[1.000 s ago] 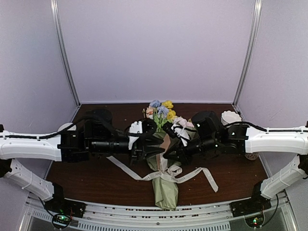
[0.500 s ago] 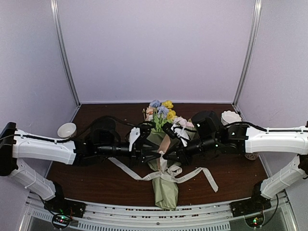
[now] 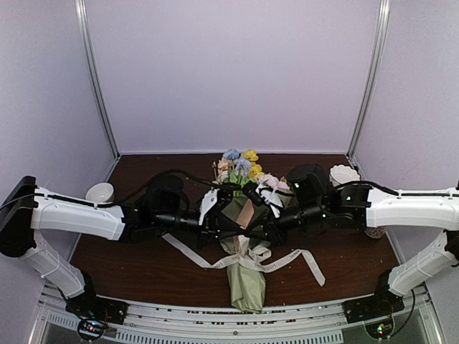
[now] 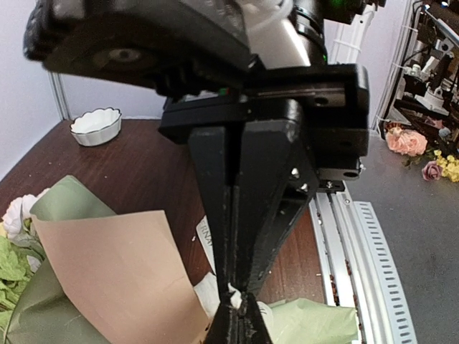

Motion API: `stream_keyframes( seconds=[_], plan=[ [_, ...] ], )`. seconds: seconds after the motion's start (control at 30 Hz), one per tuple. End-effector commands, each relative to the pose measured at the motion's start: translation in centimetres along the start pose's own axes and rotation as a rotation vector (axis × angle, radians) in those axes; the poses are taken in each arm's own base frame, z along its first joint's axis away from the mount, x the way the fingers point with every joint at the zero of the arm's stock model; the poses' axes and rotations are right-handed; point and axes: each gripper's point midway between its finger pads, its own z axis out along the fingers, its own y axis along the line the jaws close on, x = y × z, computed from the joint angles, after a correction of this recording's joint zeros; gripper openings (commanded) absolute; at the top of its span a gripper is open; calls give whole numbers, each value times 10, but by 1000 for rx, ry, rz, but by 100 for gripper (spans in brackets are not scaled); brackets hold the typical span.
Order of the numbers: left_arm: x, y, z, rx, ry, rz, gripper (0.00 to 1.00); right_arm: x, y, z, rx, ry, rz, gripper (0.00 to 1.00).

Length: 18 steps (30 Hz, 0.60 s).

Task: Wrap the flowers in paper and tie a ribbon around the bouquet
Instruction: Cross the half-tied ribbon over the folded bouquet.

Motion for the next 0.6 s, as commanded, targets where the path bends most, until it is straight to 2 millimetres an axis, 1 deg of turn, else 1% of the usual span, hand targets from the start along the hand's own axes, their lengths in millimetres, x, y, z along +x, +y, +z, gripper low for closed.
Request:
stream_keyframes(
  seconds=[0.0,0.07,0.17,0.23,0.27,0.33,0.37,0.47,0.57],
  plan=[
    [-14,-1,1,20,-31,36,0,-6,3,-3,-13,-25,-23,0],
    [-12,-3,-1,24,-25,30,0,-6,2,-5,-8,-27,-24,0],
    [-5,1,-6,-19,-21,25,0,-5,-3,-7,27,-30,-17,16],
    [0,4,-11,-55,-19,12,0,0,-12,-9,80,-19,1,23],
    [2,3,-13,-62,-20,7,0,3,-19,-11,114,-15,19,25],
    [3,1,-17,-62,-32,2,0,12,-32,-13,168,-4,66,27],
    [5,0,-18,-61,-33,-4,0,23,-40,-13,191,7,94,28],
    [12,0,-20,-69,-31,-27,0,44,-60,-11,256,8,170,29],
    [16,-2,-22,-65,-43,-51,0,67,-73,-6,310,48,208,36]
  ],
)
